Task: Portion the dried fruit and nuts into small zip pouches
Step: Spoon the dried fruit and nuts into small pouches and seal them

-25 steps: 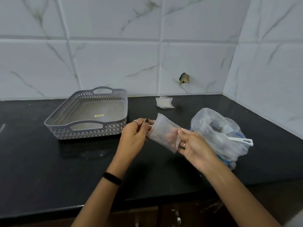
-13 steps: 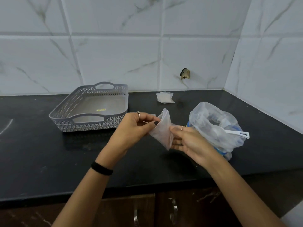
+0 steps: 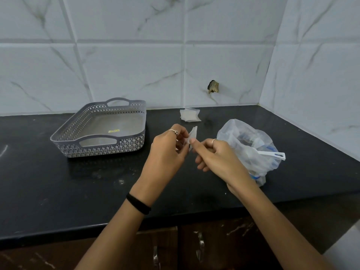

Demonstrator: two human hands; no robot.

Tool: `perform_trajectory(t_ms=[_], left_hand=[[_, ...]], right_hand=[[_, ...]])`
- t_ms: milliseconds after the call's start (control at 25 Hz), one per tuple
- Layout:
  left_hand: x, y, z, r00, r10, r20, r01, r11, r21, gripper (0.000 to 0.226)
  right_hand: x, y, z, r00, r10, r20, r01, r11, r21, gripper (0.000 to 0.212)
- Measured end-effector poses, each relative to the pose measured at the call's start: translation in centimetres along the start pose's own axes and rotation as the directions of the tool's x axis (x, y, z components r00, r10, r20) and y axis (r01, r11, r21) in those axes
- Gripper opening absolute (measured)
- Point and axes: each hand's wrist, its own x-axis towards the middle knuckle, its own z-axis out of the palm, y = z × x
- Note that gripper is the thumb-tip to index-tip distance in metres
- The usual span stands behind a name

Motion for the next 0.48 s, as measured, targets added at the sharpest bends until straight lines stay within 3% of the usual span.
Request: perform_trajectory(t_ms=[200, 480], left_hand=[[-0.44, 0.43, 0.48, 1.000, -0.011, 0.011, 0.011, 1.000, 0.027, 0.020], [-0.41, 0.10, 0.43, 0.991, -0.048, -0.122, 0.064, 0.989, 0.131, 0.015]], right_hand=[[0.78, 0.82, 0.16, 0.999, -0.032, 0.003, 0.032, 0.996, -0.086, 0.018], [0.63, 1.03, 0.33, 0.978, -0.145, -0.152, 0.083, 0.931, -0.356, 0.021]])
